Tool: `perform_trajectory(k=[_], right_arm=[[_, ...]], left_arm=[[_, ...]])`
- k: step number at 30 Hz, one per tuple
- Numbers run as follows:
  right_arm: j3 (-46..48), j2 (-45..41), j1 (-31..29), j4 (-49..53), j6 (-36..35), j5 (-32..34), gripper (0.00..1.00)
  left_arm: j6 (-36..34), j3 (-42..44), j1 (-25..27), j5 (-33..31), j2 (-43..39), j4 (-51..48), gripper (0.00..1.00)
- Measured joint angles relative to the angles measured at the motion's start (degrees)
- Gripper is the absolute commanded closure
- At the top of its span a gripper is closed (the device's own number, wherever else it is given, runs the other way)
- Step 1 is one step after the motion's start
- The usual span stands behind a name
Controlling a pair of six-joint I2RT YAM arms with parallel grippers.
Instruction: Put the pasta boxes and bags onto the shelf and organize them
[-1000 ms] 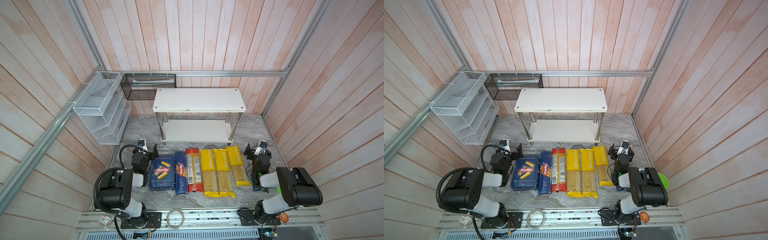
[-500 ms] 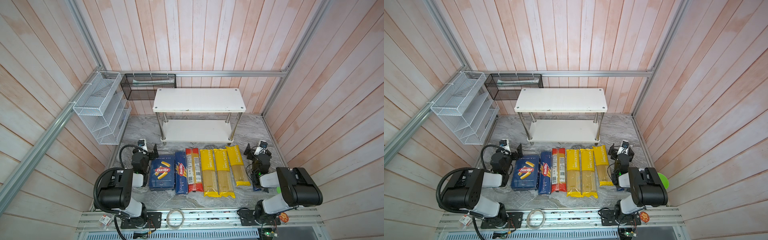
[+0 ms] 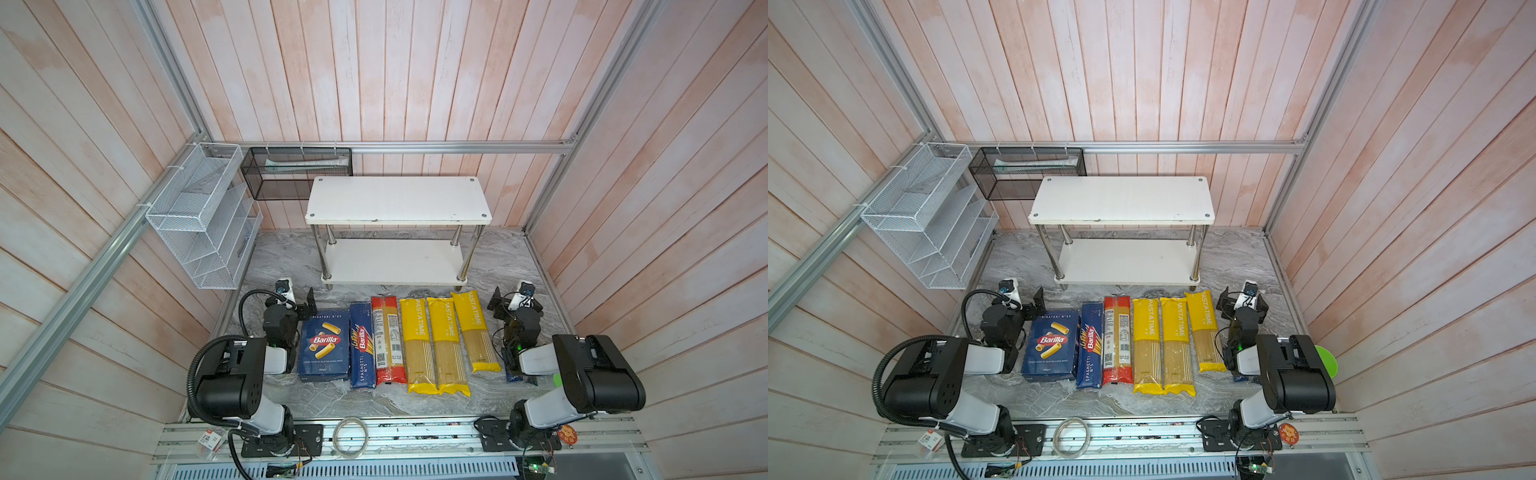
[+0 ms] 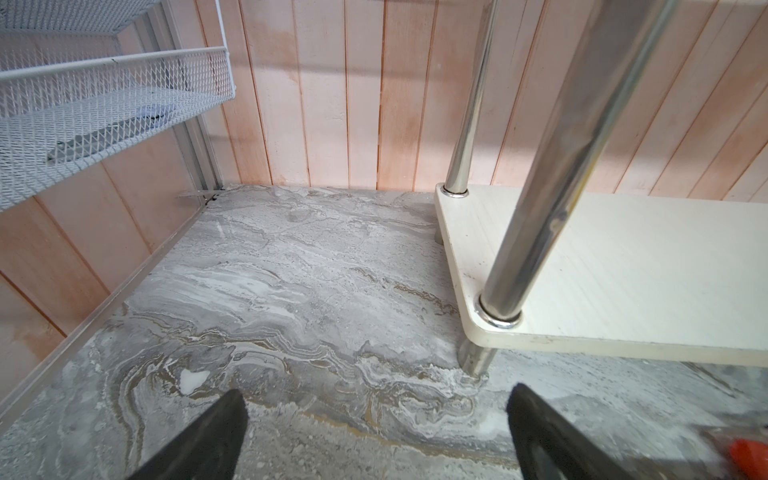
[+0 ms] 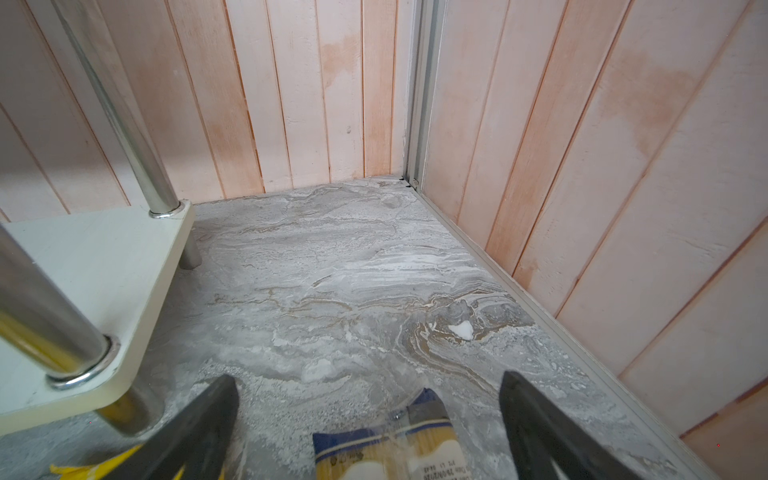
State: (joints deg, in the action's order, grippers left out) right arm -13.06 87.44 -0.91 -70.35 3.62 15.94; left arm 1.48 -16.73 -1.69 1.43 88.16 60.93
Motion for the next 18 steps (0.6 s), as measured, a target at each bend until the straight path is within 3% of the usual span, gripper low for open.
perform_trajectory(k=[7, 14, 18], right_arm=[[-0.2, -0.9, 0.0, 1.2, -0.1, 0.0, 0.02], [-15.3, -11.3, -0.2, 26.1, 0.3, -3.9, 0.02], [-21.6, -17.2, -0.9, 40.0, 1.9, -6.6, 0.03]], left_arm=[[0.0, -0.9, 0.0, -0.8, -2.8, -3.9, 0.00], [0.4, -3.0, 0.8, -0.7, -15.2, -13.5, 0.00], [2.2, -8.3, 2.4, 1.6, -23.3, -23.4, 0.00]])
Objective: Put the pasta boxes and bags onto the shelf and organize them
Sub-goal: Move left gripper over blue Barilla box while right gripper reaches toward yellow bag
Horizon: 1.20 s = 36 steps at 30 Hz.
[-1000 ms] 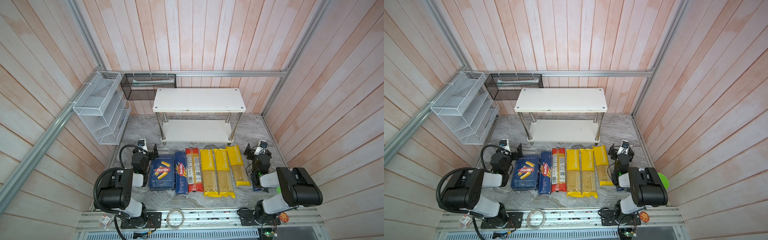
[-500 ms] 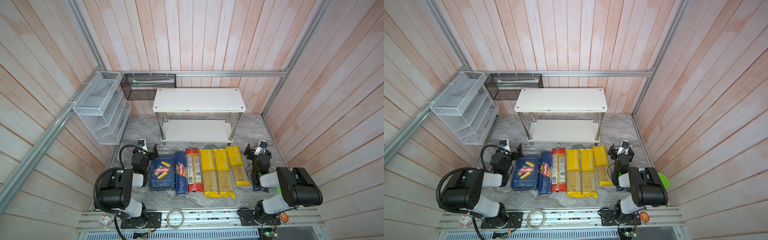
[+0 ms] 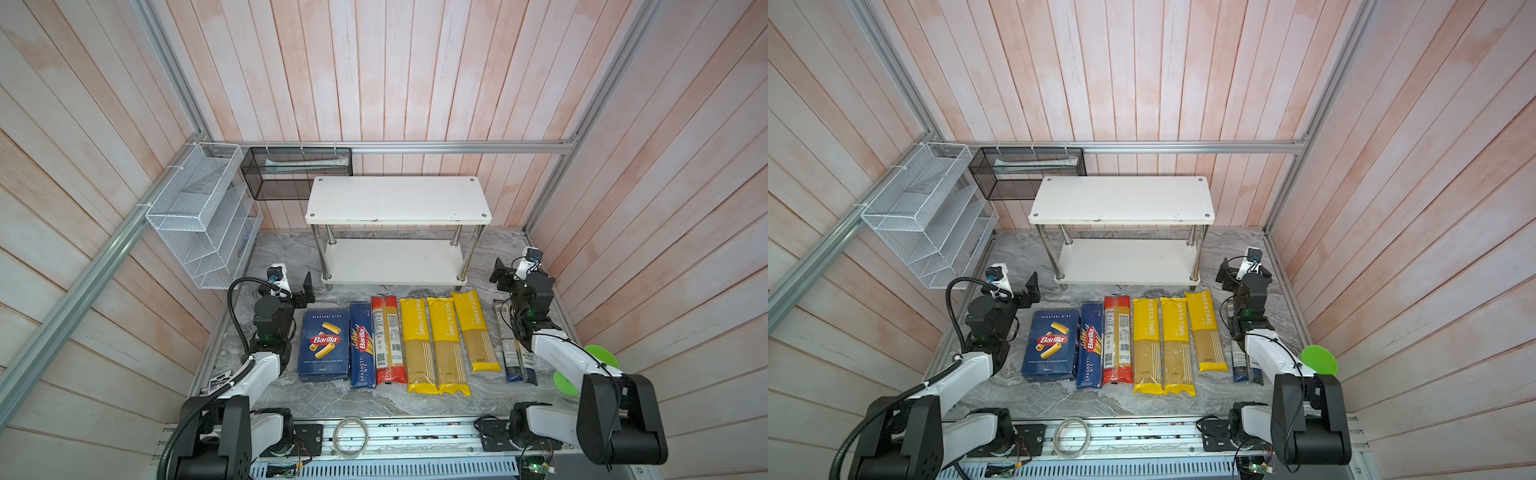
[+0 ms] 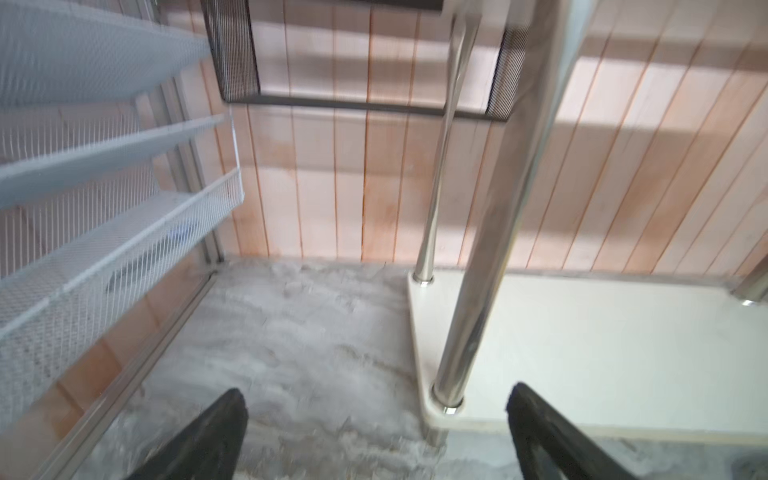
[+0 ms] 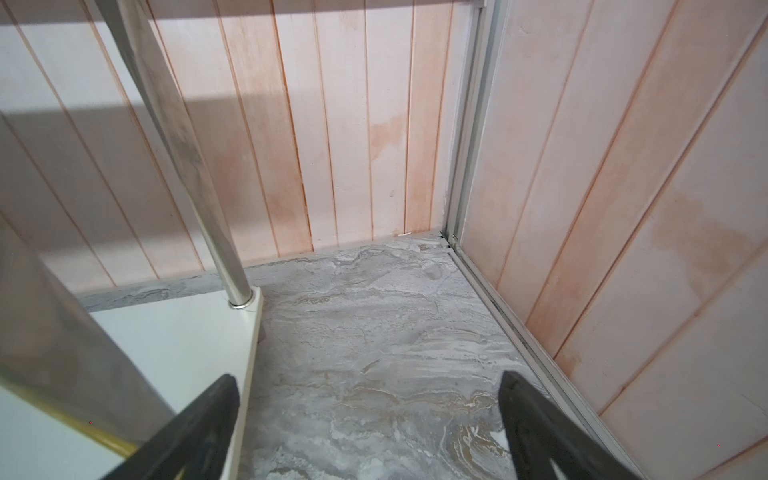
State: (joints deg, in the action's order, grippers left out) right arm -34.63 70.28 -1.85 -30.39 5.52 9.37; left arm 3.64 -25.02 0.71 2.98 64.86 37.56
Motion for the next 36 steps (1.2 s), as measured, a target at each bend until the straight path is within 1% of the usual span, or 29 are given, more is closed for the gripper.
perform_trajectory(k=[3, 6, 10, 12, 15, 19, 23, 30, 36], right_arm=[[-3.9, -2.0, -1.0, 11.1, 1.8, -1.8, 0.03], [-5.6, -3.3, -3.0, 20.1, 3.2, -3.3, 0.03], [-6.8, -3.4, -8.0, 31.1, 4.2, -4.2, 0.03], [-7.5, -3.3, -9.4, 35.3, 4.8, -4.4, 0.03], [-7.5, -3.2, -9.8, 40.1, 5.7, -4.3, 0.03], [-6.7, -3.2, -9.8, 43.3, 8.6, -4.3, 0.04], [-5.0, -2.5, -9.8, 45.1, 10.9, -4.9, 0.04], [-4.0, 1.0, -9.8, 47.3, 11.4, -5.2, 0.04], [-3.8, 4.3, -9.8, 47.6, 11.5, -7.8, 0.04]], left_arm=[[2.2, -3.4, 2.5, 2.5, -3.1, -4.9, 0.00], [3.8, -2.8, 6.4, 4.2, -4.7, -6.4, 0.00], [6.1, -2.1, 12.3, 6.4, -4.1, -11.0, 0.00], [7.2, -2.1, 13.4, 7.7, -3.8, -13.6, 0.00], [8.4, -1.5, 13.9, 9.0, -4.2, -15.4, 0.00], [9.2, 2.7, 14.0, 10.1, -6.5, -14.2, 0.00], [9.5, 5.9, 14.1, 10.2, -6.6, -13.5, 0.00], [9.6, 5.9, 14.1, 11.3, -5.9, -12.2, 0.00], [9.7, 5.9, 14.1, 11.5, -4.9, -12.2, 0.00]])
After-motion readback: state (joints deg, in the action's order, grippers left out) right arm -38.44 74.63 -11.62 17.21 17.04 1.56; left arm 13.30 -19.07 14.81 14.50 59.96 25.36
